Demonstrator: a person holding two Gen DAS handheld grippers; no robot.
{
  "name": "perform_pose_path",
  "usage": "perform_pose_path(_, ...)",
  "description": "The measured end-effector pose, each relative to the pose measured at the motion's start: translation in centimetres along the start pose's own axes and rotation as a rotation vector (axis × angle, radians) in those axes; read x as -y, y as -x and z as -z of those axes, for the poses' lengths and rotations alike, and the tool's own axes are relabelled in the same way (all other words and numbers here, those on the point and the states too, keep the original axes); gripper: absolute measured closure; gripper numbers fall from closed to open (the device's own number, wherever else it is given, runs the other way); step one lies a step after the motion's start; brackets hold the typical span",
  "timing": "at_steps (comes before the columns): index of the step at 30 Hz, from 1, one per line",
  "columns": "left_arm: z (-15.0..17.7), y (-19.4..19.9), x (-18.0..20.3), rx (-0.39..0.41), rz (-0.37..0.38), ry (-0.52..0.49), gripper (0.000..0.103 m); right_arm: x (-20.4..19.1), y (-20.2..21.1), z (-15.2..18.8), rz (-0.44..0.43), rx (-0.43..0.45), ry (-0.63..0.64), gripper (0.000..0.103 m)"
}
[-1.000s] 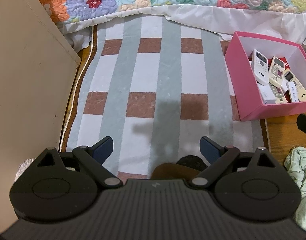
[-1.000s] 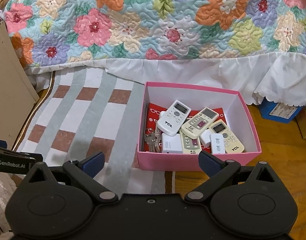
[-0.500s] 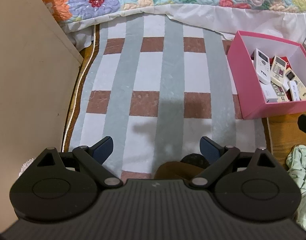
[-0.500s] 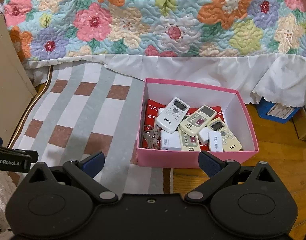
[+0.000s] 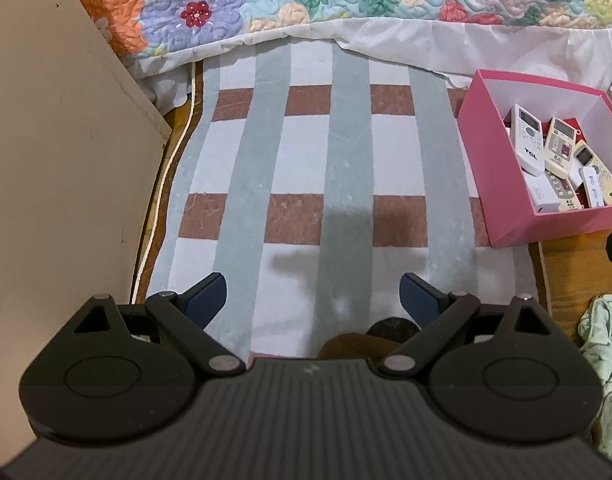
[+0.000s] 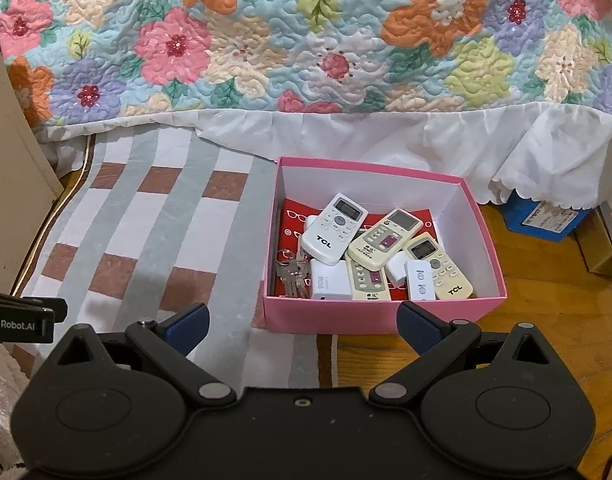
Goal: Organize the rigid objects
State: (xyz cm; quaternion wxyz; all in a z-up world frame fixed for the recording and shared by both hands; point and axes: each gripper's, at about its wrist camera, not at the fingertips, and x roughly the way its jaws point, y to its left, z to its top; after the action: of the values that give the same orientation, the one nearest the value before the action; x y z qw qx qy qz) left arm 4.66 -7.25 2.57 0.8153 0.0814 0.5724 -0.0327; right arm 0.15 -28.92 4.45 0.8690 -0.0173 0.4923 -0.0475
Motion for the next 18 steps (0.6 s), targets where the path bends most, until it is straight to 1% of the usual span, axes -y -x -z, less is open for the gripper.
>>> perform_pose_path(6, -0.11, -0.08, -0.06, 0.018, -0.011, 0.002, 0.009, 0.11, 0.01, 0.01, 0.004, 0.001, -0.003, 0.001)
perform_pose_path(8, -0.18, -0.08, -0.11, 0.017, -0.008, 0.005, 0.009, 0.12, 0.0, 0.0, 0.004, 0.001, -0.003, 0.001)
perform_pose_path(10, -0.21, -0.11, -0.17, 0.015, -0.005, 0.008, 0.006, 0.14, -0.05, 0.01, 0.005, 0.001, 0.0, 0.001)
perform_pose_path(18, -0.09, -0.15, -0.13, 0.009, -0.006, 0.014, 0.005, 0.31, -0.16, 0.02, 0.005, 0.0, 0.002, 0.001)
